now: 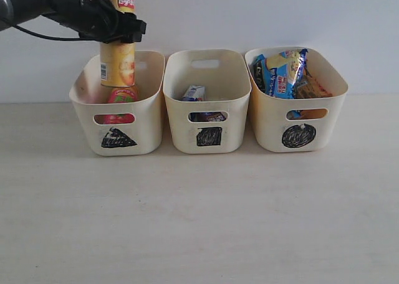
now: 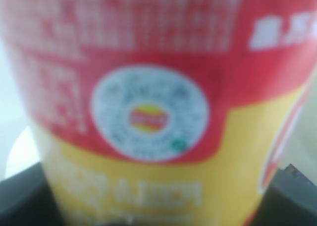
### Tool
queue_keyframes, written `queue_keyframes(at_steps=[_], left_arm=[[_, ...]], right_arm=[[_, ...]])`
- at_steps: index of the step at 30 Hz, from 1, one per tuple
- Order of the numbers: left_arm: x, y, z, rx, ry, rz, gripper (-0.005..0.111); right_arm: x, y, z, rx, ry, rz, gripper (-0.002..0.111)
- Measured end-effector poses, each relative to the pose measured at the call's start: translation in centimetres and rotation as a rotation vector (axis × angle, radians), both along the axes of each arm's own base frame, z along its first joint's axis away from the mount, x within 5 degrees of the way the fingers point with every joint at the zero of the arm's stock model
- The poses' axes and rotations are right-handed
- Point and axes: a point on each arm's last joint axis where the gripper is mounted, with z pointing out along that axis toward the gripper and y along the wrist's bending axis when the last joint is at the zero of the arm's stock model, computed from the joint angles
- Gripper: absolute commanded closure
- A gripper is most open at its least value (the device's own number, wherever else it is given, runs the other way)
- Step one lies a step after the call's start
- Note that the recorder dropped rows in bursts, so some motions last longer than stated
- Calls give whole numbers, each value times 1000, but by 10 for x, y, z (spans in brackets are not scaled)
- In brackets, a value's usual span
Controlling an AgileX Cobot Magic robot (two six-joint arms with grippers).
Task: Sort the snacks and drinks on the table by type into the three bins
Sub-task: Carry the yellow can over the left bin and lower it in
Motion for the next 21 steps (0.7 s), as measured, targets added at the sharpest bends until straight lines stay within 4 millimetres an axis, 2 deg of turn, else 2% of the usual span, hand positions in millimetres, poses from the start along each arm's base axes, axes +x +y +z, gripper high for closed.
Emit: queue_keyframes(at_steps=[7,13,16,21], left_arm=[[10,-2,-26,9,39,-1,102],[10,-3,-30,1,64,-3,100],[9,-4,-31,-6,83,-5,87],[8,-4,-35,-4,102,-7,53]], right_arm=[[0,0,0,0,0,0,108],[0,0,0,0,0,0,108],[0,0,0,0,0,0,108],[0,0,0,0,0,0,108]])
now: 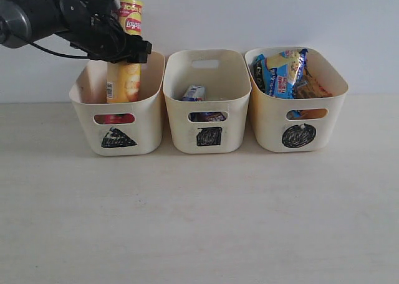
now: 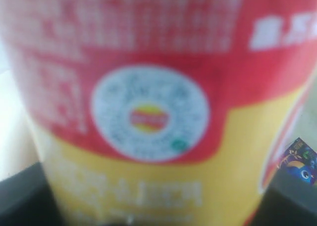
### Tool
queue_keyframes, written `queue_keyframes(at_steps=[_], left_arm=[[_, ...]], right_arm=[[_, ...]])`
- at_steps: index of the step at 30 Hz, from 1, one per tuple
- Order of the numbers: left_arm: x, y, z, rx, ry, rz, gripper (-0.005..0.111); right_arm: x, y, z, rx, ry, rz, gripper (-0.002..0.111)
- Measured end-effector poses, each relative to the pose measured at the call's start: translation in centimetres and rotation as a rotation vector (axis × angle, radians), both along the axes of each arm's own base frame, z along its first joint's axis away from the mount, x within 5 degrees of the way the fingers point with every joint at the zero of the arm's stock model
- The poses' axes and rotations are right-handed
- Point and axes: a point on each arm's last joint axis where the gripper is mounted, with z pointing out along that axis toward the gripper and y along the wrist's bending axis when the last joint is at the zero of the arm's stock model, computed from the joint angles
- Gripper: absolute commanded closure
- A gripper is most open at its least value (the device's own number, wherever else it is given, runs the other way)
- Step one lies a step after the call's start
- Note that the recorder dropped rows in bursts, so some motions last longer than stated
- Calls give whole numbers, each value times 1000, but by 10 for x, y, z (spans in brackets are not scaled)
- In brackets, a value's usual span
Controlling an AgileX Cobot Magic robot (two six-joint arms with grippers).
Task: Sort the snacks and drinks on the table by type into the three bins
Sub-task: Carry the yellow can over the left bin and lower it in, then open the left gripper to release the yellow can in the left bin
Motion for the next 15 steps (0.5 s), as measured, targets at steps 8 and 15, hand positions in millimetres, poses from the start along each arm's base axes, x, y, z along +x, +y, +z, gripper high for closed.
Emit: queue_keyframes(at_steps=[8,15], left_arm=[[2,-1,-7,-10,4,4,11],[2,-1,-7,-10,4,4,10]], right_arm=[[0,0,0,0,0,0,108],[0,0,0,0,0,0,108]])
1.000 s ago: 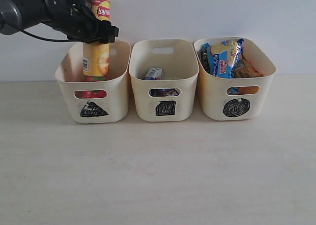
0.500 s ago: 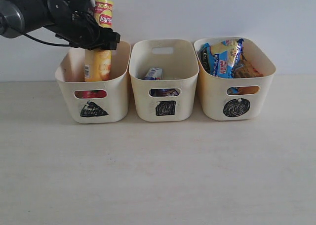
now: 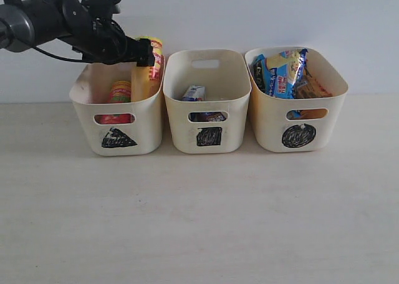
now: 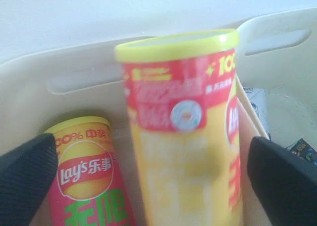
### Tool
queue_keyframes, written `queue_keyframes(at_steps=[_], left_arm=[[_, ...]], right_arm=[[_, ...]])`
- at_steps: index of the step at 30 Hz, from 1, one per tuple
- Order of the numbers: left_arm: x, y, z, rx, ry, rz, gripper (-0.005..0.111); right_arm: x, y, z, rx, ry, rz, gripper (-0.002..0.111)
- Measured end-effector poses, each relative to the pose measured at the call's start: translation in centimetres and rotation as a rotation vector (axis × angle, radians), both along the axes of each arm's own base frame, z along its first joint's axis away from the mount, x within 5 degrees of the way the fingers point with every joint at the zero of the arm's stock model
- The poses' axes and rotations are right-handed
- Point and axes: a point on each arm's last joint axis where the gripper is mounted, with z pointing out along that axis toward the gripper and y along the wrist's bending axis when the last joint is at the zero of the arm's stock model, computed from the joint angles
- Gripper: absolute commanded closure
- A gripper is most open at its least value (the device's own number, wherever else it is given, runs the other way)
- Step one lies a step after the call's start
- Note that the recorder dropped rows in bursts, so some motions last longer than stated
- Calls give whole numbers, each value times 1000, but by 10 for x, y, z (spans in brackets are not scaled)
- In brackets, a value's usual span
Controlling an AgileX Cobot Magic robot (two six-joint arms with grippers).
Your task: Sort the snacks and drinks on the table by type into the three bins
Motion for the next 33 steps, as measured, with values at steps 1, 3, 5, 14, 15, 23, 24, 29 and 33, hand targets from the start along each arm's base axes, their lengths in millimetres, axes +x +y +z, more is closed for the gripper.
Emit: queue_keyframes(at_steps=[1,3,5,14,15,23,24,29,33], left_arm=[[0,0,0,0,0,0,11],[0,0,2,-1,-3,0,14],[-2,1,11,-4,-18,0,21],[-24,9,71,78,-72,-19,102],[-27,11,75,95,-65,-21,102],[-48,17,88,143,9,-32,102],[-50,18,88,151,16,-30,102],[-72,27,94,186,38,-13,102],[-94,33,97,195,35,-8,102]], right_arm=[[0,0,0,0,0,0,108],[0,0,0,0,0,0,108],[0,0,0,0,0,0,108],[0,0,0,0,0,0,108],[0,0,0,0,0,0,108],[0,0,0,0,0,0,108],[0,0,0,0,0,0,108],[0,0,0,0,0,0,108],[0,0,0,0,0,0,108]])
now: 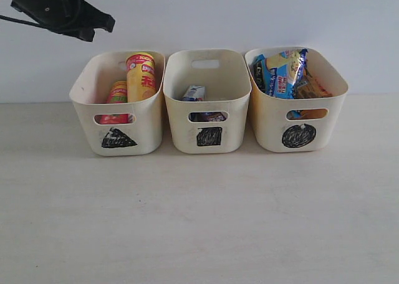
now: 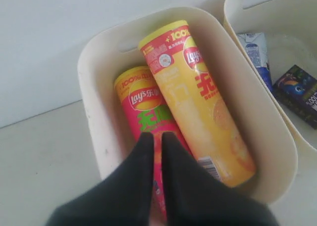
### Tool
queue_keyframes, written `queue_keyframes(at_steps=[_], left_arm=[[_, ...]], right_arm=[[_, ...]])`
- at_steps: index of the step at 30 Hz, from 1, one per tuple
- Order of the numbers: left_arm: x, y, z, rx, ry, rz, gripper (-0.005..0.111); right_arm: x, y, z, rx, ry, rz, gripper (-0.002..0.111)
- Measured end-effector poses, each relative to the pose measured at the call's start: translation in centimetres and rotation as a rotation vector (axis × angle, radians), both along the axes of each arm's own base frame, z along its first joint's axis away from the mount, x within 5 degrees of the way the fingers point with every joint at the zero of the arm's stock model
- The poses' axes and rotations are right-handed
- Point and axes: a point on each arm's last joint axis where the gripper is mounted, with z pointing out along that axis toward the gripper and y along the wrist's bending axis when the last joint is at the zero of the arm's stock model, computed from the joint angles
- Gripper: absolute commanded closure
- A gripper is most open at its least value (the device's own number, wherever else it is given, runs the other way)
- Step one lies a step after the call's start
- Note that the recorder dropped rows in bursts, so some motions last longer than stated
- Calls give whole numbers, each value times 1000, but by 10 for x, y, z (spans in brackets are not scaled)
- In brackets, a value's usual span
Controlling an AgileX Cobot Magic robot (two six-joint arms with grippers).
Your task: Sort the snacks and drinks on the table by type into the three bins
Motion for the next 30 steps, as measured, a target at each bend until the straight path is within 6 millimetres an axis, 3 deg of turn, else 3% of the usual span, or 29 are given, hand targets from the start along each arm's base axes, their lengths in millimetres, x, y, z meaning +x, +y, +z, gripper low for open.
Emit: queue_keyframes(at_steps=[19,30], left_arm=[[-122,28,30,-93,-153,42,102],[-205,48,26,-116,-191,50,102]], right_arm=[[0,0,0,0,0,0,108],[0,0,0,0,0,0,108]])
